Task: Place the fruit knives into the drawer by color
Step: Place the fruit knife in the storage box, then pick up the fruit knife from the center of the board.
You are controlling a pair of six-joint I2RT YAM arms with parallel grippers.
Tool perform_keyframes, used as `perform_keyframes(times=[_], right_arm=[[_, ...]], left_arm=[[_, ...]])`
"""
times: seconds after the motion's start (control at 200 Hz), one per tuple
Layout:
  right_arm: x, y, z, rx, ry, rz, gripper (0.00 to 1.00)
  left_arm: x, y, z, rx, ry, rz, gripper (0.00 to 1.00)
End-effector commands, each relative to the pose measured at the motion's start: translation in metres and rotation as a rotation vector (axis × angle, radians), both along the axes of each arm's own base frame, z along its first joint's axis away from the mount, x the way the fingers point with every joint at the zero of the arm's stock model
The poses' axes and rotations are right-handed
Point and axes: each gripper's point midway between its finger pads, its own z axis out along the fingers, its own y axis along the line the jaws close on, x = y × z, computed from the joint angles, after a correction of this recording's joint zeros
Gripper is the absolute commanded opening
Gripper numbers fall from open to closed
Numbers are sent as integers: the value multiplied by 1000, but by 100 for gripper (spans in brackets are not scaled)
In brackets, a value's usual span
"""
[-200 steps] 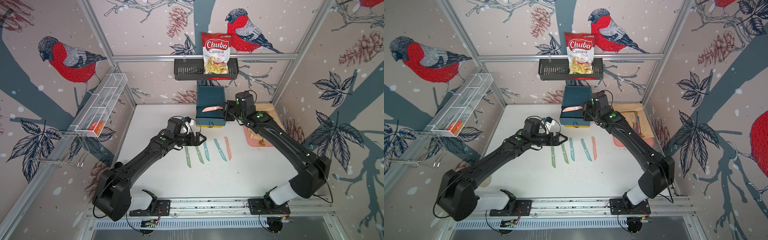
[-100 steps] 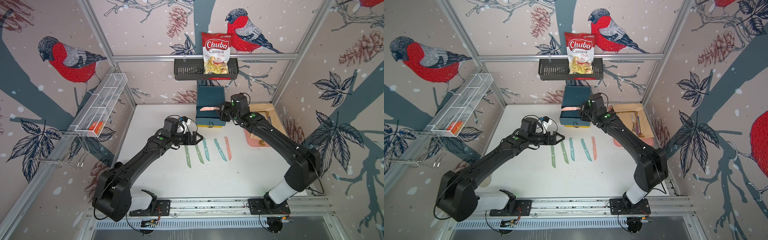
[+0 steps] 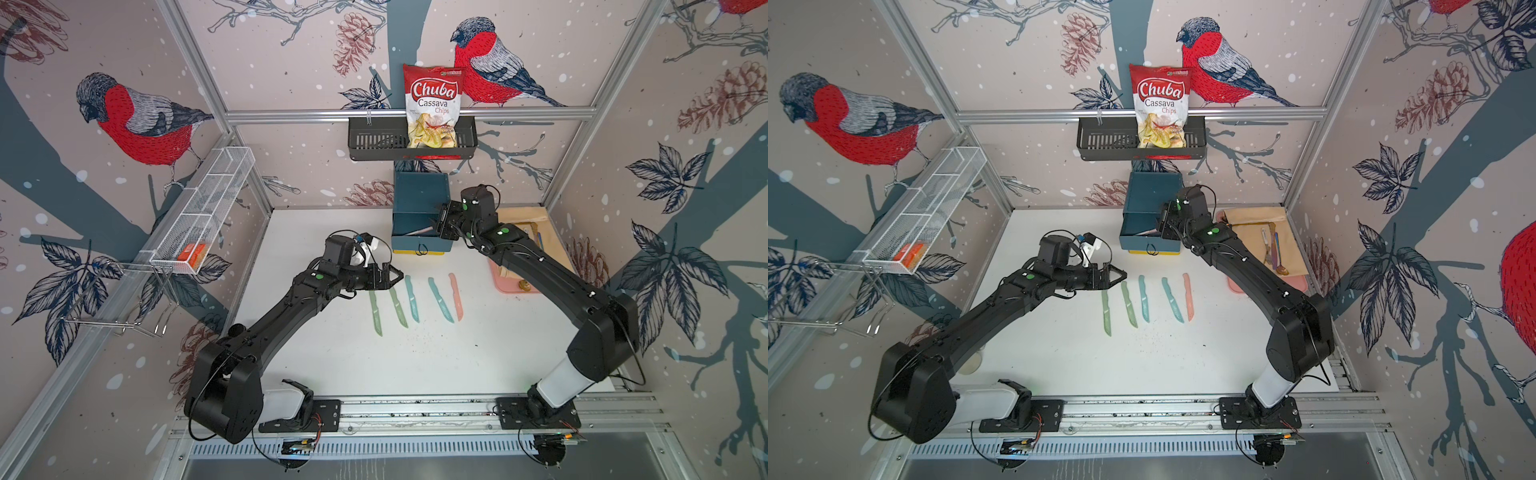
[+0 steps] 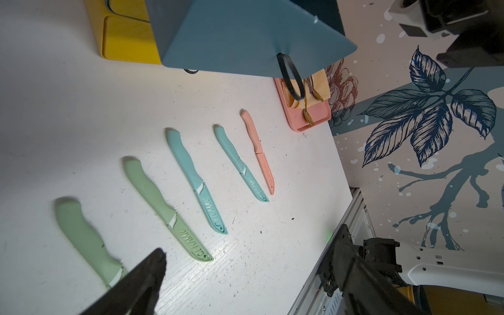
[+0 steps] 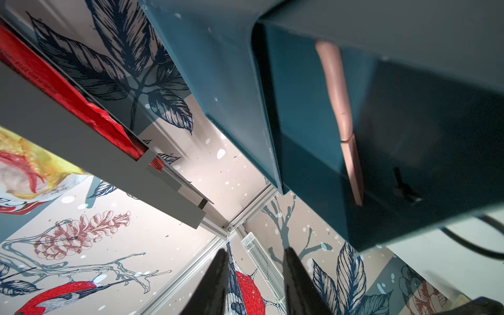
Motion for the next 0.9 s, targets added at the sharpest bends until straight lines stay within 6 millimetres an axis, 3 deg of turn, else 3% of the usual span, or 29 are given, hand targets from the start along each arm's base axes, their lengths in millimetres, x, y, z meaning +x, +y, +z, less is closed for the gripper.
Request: perform_keyframes(times=[0.0, 0.145, 0.31, 0.545, 0.675, 0.896], right_arm=[[5, 2, 26, -10, -114, 15, 37], [-2, 11, 38, -104, -224, 166, 36], [-28, 6, 32, -271, -321, 340, 36], [-68, -7, 38, -574, -463, 584, 54], [-93, -26, 13, -761, -428, 703, 60], [-125, -63, -59, -989, -295, 834, 65]], left_arm=[[-3, -1, 7, -8, -19, -25, 98], [-2, 0, 15, -7, -33, -25, 98], [-4, 0, 20, -10, -42, -34, 97], [-13, 0, 20, -40, -42, -50, 97], [-19, -3, 20, -92, -39, -53, 97], [-31, -24, 15, -150, -30, -89, 97]])
